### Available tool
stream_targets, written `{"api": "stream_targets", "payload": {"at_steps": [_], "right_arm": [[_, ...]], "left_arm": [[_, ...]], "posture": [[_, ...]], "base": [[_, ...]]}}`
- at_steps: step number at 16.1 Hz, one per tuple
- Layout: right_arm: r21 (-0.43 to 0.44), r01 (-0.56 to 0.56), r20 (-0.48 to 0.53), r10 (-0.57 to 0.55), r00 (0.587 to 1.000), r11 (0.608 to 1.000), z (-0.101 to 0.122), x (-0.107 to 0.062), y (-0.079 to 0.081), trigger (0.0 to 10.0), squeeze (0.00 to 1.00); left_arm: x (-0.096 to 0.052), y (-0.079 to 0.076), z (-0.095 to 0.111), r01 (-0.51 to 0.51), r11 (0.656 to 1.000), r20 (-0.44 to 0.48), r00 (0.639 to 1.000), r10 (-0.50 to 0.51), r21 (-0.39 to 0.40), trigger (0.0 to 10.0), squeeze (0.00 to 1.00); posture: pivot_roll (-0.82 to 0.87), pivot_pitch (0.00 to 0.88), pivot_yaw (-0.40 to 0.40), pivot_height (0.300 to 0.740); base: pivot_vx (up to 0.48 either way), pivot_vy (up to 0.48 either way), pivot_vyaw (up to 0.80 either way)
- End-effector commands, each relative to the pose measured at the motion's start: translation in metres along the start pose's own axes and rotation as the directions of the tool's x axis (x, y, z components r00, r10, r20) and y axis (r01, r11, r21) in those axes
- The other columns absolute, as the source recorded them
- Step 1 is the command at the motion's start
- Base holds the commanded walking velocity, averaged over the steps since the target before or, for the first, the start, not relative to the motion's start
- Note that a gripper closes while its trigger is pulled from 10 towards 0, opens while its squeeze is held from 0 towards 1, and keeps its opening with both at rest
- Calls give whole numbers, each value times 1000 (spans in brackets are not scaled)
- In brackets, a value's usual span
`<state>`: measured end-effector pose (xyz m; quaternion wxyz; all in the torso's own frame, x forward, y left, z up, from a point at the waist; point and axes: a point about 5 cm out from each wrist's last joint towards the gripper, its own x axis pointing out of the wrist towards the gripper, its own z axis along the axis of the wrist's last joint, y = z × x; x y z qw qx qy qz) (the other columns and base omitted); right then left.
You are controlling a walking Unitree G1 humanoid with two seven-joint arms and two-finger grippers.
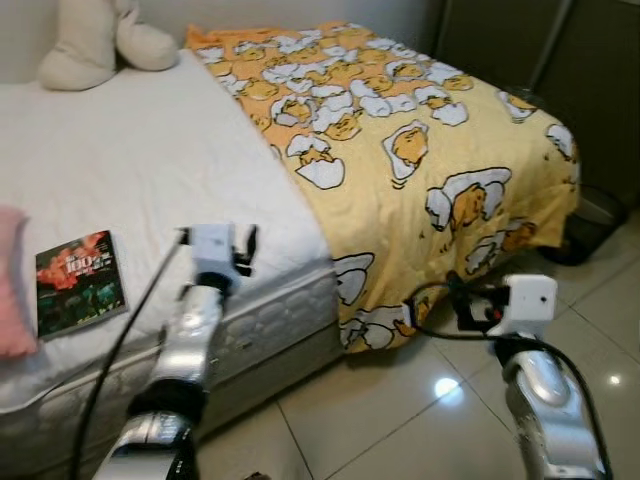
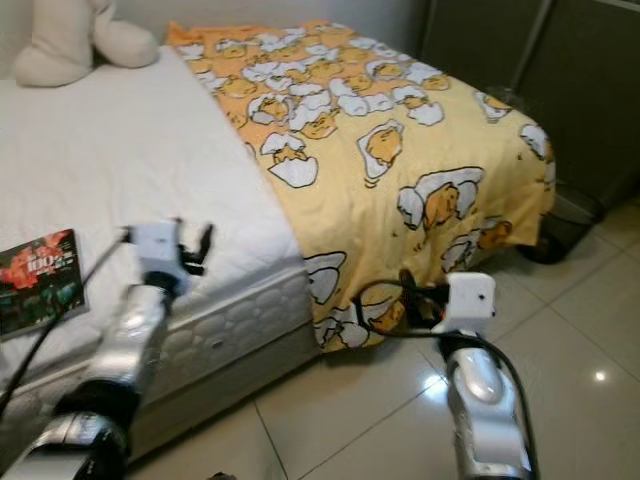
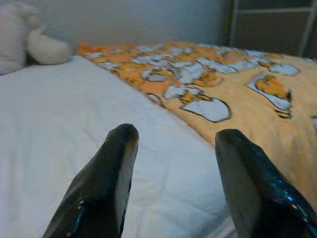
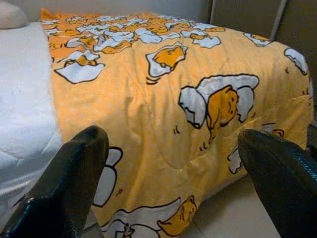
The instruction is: Clean up the room
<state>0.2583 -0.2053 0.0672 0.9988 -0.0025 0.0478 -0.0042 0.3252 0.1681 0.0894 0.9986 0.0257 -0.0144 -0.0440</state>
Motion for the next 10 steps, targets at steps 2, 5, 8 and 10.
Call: {"api": "stream_targets", "payload": {"at_steps": [2,5,8,10], "right_arm": [[-7,-5,-14,4,1000,1000,-8,0,6,10000,0],[3,-31,-42,31,999,1000,-22,-4,15,10000,0],[1,-47,-42,47,998,999,-26,-3,19,10000,0],[2,-47,-35,47,998,999,-25,-1,18,10000,0]], "left_arm": [[-6,-2,0,-5,1000,-7,1000,5,-4,10000,1000],[-17,-16,-10,1,999,-61,998,1,38,10000,0],[-15,-16,-10,-12,997,-105,994,20,76,10000,0],[-15,-7,-13,-52,996,-124,990,62,79,10000,0]], "posture": [[15,0,52,740],[27,0,41,740],[35,0,42,740],[35,0,47,740]], "base": [[0,-472,450],[0,-472,271],[0,-235,0],[0,0,0]]}}
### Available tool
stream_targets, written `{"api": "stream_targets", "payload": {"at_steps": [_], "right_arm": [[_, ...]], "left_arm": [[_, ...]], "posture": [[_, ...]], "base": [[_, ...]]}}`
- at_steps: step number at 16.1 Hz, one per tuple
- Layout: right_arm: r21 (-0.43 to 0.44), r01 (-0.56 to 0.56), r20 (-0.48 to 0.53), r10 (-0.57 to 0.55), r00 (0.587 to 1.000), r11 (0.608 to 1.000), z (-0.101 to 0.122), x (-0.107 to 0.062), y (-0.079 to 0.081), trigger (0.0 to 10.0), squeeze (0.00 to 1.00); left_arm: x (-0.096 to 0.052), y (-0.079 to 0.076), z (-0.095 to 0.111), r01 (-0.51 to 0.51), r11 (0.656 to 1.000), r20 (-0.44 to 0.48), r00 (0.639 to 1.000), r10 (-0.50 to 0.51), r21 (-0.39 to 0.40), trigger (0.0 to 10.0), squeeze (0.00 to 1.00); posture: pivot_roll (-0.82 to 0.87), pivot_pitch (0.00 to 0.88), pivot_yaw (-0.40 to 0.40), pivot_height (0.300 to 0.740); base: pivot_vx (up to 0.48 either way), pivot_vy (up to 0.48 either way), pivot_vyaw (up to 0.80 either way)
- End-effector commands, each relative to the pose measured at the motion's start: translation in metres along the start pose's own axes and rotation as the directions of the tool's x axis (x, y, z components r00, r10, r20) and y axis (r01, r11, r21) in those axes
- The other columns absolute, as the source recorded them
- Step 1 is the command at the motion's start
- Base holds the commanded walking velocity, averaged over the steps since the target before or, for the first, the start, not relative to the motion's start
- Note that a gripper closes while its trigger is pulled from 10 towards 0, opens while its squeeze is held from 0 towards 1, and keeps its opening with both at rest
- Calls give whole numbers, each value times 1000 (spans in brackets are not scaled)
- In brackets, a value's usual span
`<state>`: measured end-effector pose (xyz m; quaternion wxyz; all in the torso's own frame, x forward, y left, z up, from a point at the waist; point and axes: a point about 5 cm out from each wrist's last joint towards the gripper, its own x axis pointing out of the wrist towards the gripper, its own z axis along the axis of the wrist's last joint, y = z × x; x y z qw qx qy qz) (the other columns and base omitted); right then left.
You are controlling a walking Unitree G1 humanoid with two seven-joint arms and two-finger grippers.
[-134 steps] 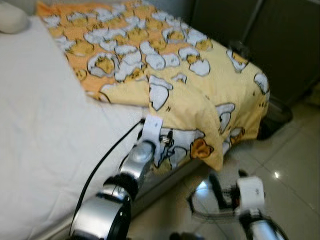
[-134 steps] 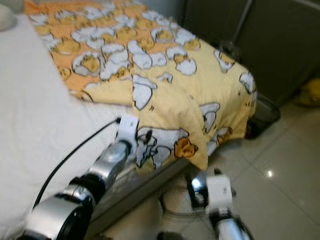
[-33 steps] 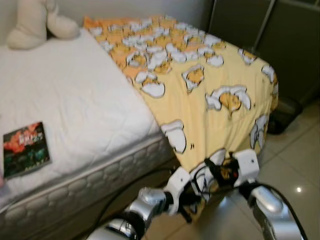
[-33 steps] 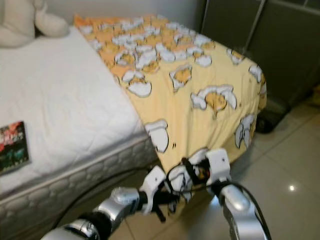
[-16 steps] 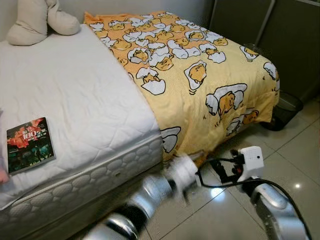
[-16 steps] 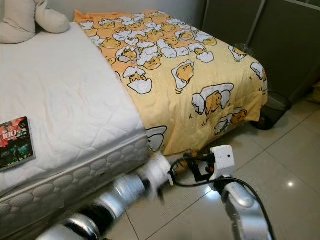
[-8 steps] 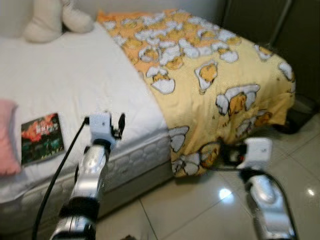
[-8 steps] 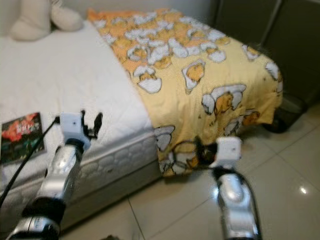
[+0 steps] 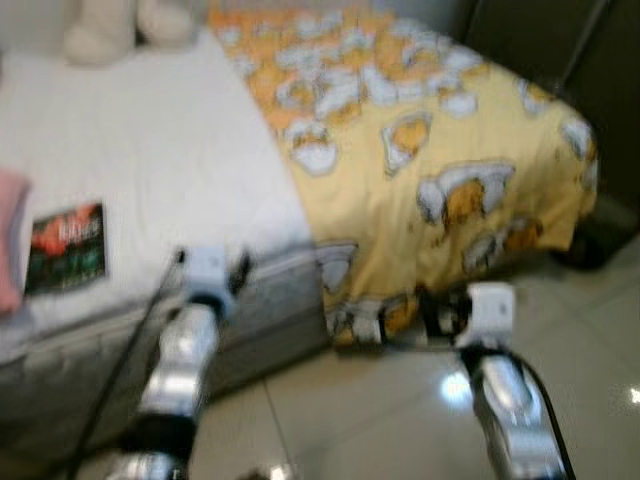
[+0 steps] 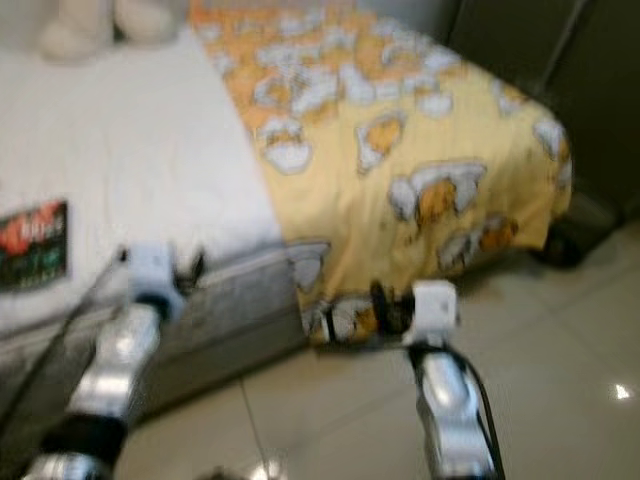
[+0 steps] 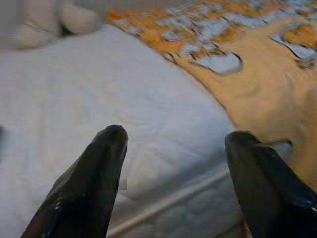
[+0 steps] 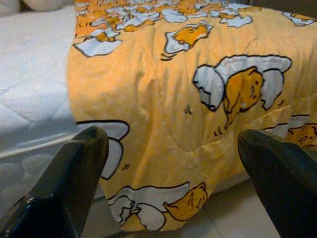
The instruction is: Clean up the room
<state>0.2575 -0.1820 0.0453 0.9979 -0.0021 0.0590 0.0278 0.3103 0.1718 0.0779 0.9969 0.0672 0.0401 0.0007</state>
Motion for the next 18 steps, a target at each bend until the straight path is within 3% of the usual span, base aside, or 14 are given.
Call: {"api": "stream_targets", "payload": {"at_steps": [1,2,3,4,7,11,14,16,18], "right_arm": [[-2,30,25,-30,999,1000,2,0,-8,10000,0],[9,47,59,-47,997,999,7,0,-11,10000,0],[36,54,105,-58,993,998,17,4,-14,10000,0],[21,14,110,-16,994,1000,21,8,-11,10000,0],[15,-21,87,19,996,1000,17,14,-7,10000,0],[18,-92,63,90,994,996,11,16,9,10000,0],[22,-47,10,47,999,999,0,15,9,10000,0],[30,-76,28,75,997,997,1,15,12,10000,0],[40,-80,43,79,996,996,5,16,14,10000,0]], "left_arm": [[-2,4,-10,-47,999,-74,996,45,-26,10000,0],[-3,10,-16,-88,995,-118,990,81,-57,10000,0],[-7,20,-15,-112,992,-103,989,106,-62,10000,0],[-11,18,-9,-77,997,-56,996,76,-13,10000,0],[-12,6,-2,-35,999,-12,999,35,9,10000,0],[-17,7,-9,-81,996,-68,995,79,-26,10000,0],[-15,3,-10,-51,996,-68,997,46,-73,10000,0],[-12,8,-8,-49,999,-52,997,48,-4,10000,0],[-10,4,-6,-53,998,-44,998,52,-19,10000,0]], "posture": [[41,0,51,740],[41,0,51,740],[63,0,20,740],[71,0,15,740],[89,0,18,740],[97,0,11,740],[123,0,-10,740],[127,0,-12,740],[119,0,-11,740]], "base": [[0,0,0],[0,0,0],[0,0,0],[0,0,0],[0,-480,0],[0,-480,0],[0,-157,0],[0,-240,341],[0,-480,612]]}}
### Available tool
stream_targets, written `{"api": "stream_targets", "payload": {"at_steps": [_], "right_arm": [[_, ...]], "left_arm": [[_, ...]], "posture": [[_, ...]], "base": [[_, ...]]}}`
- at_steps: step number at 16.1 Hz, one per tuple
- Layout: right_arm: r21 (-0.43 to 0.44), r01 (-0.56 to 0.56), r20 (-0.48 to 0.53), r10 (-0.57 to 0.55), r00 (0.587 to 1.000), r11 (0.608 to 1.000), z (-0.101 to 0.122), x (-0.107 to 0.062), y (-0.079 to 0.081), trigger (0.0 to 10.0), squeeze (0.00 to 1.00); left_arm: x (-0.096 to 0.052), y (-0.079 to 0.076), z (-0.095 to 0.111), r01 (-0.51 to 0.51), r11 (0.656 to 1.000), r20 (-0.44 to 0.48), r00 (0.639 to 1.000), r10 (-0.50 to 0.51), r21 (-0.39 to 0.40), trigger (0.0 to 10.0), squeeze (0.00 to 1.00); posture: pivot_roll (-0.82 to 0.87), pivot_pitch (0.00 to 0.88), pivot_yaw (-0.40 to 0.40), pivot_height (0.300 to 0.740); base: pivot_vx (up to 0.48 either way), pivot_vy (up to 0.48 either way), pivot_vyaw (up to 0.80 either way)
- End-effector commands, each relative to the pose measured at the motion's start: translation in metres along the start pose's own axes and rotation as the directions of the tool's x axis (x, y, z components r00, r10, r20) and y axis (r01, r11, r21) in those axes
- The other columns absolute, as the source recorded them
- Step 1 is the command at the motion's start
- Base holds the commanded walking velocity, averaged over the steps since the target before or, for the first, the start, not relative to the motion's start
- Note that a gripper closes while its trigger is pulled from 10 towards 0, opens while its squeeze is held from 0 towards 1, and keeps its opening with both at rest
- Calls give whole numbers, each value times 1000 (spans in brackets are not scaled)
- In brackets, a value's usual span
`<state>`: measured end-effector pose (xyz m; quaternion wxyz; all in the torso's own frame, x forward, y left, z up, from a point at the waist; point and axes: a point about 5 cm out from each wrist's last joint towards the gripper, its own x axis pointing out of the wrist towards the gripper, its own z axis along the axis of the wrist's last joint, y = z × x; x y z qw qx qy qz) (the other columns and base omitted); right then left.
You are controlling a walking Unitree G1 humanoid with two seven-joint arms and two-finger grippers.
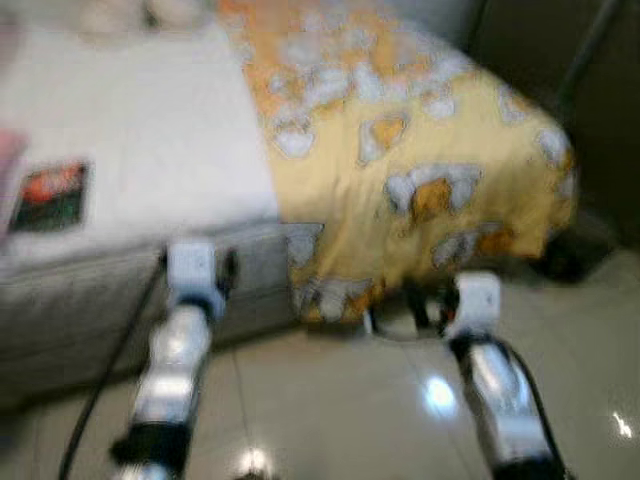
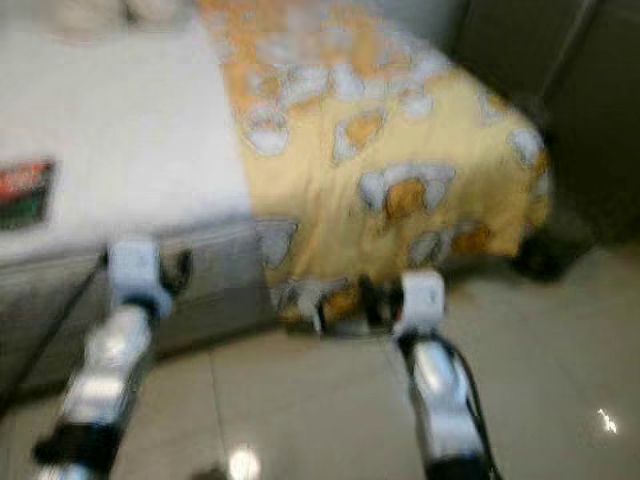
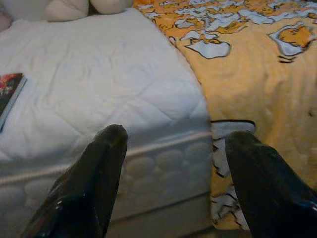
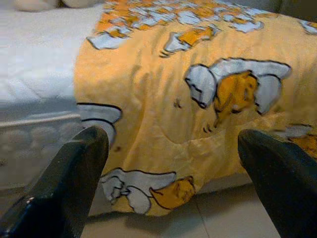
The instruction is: Clean up the room
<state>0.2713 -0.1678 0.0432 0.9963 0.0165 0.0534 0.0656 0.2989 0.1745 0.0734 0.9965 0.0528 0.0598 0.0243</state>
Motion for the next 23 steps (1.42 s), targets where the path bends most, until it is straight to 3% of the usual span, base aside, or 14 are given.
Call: {"api": "stream_targets", "payload": {"at_steps": [1,4,6,8,13,16,18,23], "right_arm": [[7,-5,32,5,999,1000,7,3,1,10000,0],[8,2,35,-3,999,1000,10,7,-3,10000,0],[3,-7,34,7,999,1000,10,7,-3,10000,0],[2,-9,29,9,1000,1000,9,6,-2,10000,0],[-10,-26,11,26,1000,1000,4,4,2,10000,0],[-8,33,15,-32,999,999,6,7,-6,10000,0],[-12,97,11,-97,995,995,6,7,-14,10000,0],[-12,102,5,-102,995,995,2,2,-16,10000,0]], "left_arm": [[0,-2,1,-6,1000,3,1000,6,7,10000,0],[4,-11,2,-9,1000,3,1000,9,2,10000,0],[14,-19,6,4,997,-14,1000,-6,-77,10000,0],[18,-20,12,21,1000,13,1000,-20,-24,10000,0],[27,-33,15,48,997,0,999,-48,-58,10000,0],[35,-39,21,63,998,9,998,-63,-12,10000,0],[37,-36,25,82,993,27,996,-80,-86,10000,0],[40,-38,23,68,991,11,998,-67,-113,10000,0]], "posture": [[106,0,-10,740],[83,0,-9,740],[69,0,-3,740],[64,0,0,740],[46,0,12,740],[36,0,23,740],[27,0,32,740],[14,0,43,740]], "base": [[0,-480,556],[0,-480,521],[0,-169,494],[0,0,488],[347,-328,470],[121,-102,458],[240,0,0],[480,0,114]]}}
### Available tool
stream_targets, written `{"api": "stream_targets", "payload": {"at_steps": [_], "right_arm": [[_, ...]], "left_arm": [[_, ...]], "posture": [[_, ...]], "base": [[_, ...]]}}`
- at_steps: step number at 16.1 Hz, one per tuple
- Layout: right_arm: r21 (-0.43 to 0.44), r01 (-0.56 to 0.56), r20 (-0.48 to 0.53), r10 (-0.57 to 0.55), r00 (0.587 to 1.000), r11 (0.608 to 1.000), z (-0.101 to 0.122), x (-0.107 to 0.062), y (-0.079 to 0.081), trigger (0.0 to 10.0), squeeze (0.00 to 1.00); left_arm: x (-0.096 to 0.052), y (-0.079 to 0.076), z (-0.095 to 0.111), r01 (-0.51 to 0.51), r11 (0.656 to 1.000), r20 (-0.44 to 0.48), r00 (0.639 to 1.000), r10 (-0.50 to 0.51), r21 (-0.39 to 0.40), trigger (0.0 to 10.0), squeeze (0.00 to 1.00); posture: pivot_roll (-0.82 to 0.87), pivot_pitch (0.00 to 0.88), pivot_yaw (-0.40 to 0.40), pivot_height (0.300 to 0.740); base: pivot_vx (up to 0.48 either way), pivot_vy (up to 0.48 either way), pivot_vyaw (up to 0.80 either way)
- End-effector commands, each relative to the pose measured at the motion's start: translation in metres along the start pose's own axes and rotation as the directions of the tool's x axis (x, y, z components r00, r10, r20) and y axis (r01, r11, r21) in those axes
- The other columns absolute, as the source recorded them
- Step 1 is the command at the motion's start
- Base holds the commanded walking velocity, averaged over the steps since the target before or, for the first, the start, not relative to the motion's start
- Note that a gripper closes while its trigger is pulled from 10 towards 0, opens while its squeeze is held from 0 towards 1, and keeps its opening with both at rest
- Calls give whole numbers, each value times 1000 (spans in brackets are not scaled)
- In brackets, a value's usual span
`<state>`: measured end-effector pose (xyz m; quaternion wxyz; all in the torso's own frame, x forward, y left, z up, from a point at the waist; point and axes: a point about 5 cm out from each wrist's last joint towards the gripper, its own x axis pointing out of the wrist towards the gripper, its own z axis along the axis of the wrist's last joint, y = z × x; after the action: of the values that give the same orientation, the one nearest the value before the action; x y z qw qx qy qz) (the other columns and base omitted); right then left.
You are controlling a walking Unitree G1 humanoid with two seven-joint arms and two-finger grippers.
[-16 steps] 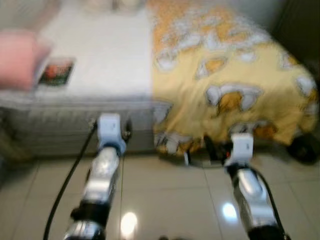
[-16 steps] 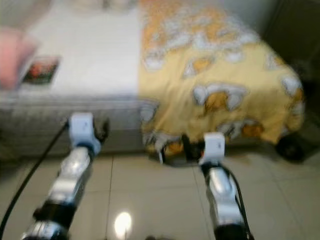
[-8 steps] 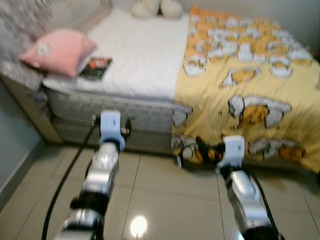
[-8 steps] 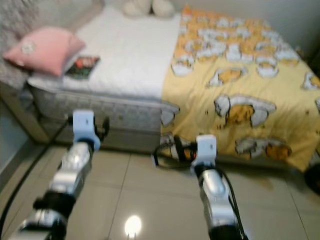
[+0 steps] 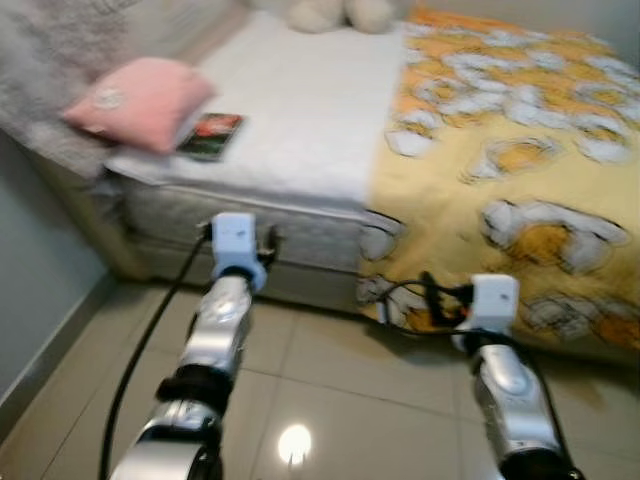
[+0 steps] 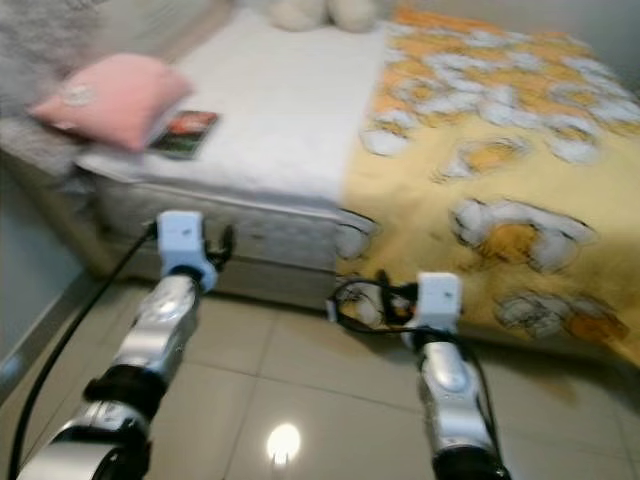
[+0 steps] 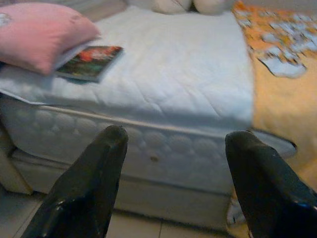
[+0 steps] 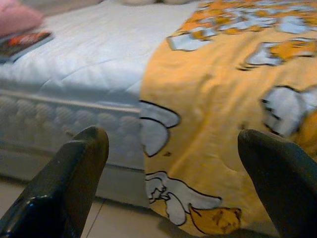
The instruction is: Clean up the room
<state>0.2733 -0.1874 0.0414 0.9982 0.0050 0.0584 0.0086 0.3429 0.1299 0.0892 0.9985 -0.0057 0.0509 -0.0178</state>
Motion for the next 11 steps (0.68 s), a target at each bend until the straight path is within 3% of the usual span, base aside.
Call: {"api": "stream_targets", "payload": {"at_steps": [1,3,5,6,8,9,11], "right_arm": [[5,-17,12,17,1000,1000,2,2,5,10000,0],[13,-23,13,23,1000,1000,3,3,3,10000,0],[21,-25,16,25,1000,999,4,3,2,10000,0],[50,-11,24,10,1000,999,3,0,-1,10000,0],[60,-29,23,28,999,998,-3,-11,-1,10000,0],[51,-43,13,42,999,998,-7,-18,-4,10000,0],[35,-65,-24,65,998,997,-14,-31,-18,10000,0]], "left_arm": [[1,6,-3,-24,1000,-12,1000,24,-5,10000,0],[2,4,-5,-15,1000,-22,1000,15,2,10000,0],[2,-2,-7,61,994,-33,998,-59,89,10000,0],[-5,-3,-15,118,986,-47,993,-113,122,10000,0],[-27,13,-23,193,979,-2,981,-194,65,10000,0],[-38,28,-23,194,973,19,980,-198,128,10000,0],[-54,58,-27,105,985,0,994,-106,134,10000,0]], "posture": [[14,0,43,740],[20,0,38,740],[26,0,36,740],[32,0,34,740],[44,0,40,740],[49,0,40,740],[73,0,29,740]], "base": [[480,0,544],[480,0,475],[480,0,466],[0,0,456],[0,0,463],[0,0,463],[0,-368,459]]}}
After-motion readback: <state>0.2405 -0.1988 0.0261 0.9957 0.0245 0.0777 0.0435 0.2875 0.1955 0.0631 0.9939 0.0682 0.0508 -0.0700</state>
